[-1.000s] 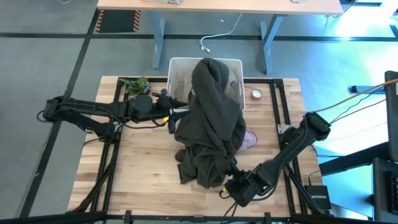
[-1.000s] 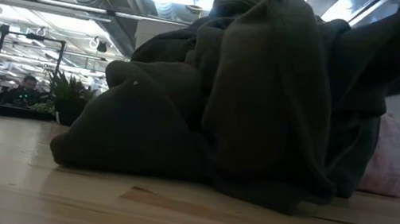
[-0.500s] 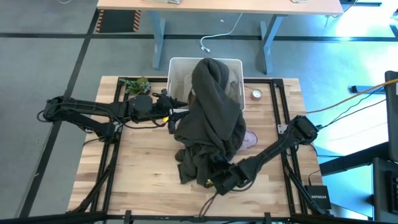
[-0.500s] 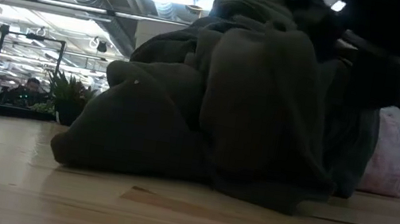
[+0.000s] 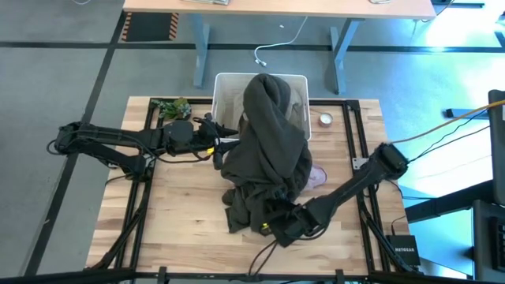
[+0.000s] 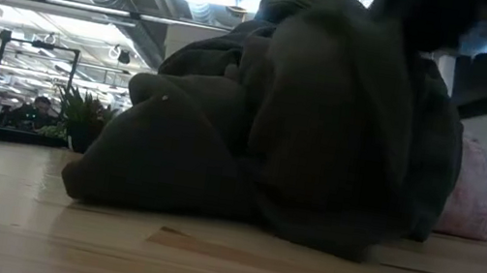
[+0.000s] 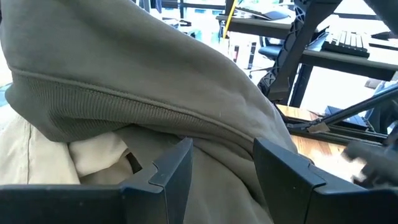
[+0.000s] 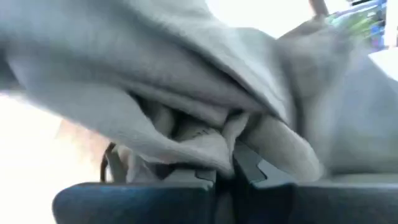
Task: Sort clothes
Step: Put the gray jacket in the white bin
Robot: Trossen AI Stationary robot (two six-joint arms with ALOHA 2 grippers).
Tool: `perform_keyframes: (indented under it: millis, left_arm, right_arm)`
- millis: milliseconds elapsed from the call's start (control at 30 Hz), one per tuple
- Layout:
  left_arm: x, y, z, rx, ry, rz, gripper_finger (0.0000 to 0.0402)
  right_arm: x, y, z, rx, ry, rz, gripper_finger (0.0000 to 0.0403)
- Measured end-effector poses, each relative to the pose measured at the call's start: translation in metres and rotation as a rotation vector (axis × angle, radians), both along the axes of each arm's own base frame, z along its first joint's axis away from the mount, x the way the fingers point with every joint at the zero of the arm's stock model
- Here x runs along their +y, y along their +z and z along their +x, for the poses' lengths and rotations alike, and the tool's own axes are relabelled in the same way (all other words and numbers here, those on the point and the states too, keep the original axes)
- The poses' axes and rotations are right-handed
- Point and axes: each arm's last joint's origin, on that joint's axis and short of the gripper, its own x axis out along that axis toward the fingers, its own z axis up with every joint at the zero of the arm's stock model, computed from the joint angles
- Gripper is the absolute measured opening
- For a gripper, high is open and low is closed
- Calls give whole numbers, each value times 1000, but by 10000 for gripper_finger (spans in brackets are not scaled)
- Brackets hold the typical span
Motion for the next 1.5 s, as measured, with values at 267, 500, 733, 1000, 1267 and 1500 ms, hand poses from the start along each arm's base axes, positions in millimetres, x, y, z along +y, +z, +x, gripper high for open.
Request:
perform_keyframes:
  millis: [267, 500, 733, 1000, 1267, 1500]
  left_arm:
    - [0, 0, 0, 3, 0, -2, 164]
    - [0, 0, 0, 1, 0, -2, 164]
    - [0, 0, 0, -2, 0, -2, 164]
    - [0, 0, 0, -2, 1, -2, 164]
    - [0, 0, 0, 4, -1, 6, 164]
    - [0, 0, 0, 2, 0, 2, 164]
  right_arm:
    - [-10, 110, -15, -298, -86, -24, 14]
    - [-45, 203, -34, -534, -195, -181, 11]
    - [-109, 287, -38, -713, -353, -196, 11]
    - [-185, 333, -34, -935, -435, -169, 12]
    - [-242, 297, -13, -817, -534, 2, 20]
    - [-283, 234, 23, -594, -682, 299, 48]
